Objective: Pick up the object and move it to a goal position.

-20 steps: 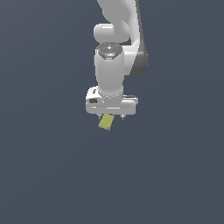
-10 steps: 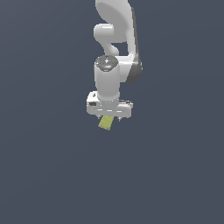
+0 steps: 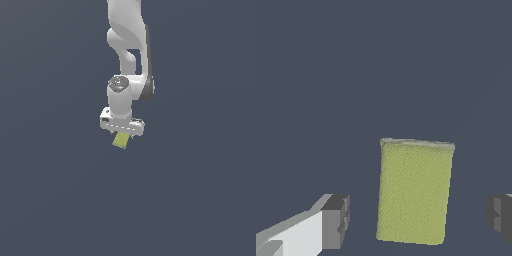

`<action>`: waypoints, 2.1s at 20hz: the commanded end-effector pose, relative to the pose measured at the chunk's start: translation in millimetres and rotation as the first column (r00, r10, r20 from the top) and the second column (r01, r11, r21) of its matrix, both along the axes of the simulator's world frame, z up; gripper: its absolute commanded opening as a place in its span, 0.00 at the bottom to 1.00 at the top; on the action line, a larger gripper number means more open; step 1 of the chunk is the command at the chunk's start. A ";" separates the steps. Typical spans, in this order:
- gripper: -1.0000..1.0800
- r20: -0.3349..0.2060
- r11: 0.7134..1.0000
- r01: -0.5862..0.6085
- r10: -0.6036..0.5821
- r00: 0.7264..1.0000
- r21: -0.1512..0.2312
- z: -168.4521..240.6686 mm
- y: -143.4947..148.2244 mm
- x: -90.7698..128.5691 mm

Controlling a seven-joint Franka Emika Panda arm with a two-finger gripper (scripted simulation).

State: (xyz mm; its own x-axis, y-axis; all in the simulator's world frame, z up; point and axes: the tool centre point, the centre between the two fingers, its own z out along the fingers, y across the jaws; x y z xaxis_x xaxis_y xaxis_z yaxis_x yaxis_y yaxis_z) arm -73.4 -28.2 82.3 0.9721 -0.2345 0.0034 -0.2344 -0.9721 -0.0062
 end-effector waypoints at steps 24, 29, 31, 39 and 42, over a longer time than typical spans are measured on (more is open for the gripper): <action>0.96 -0.005 0.999 0.045 -0.045 0.999 -0.005 -66.0 -6.2 -24.1; 0.96 -0.005 0.999 0.046 -0.046 0.999 -0.005 -72.6 -6.3 -23.7; 0.00 -0.005 0.999 0.046 -0.046 0.999 -0.005 -72.6 -6.3 -23.7; 0.00 -0.005 0.999 0.046 -0.046 0.999 -0.005 -72.6 -6.3 -23.7; 0.00 -0.004 0.999 0.045 -0.045 0.999 -0.004 -70.2 -5.7 -23.7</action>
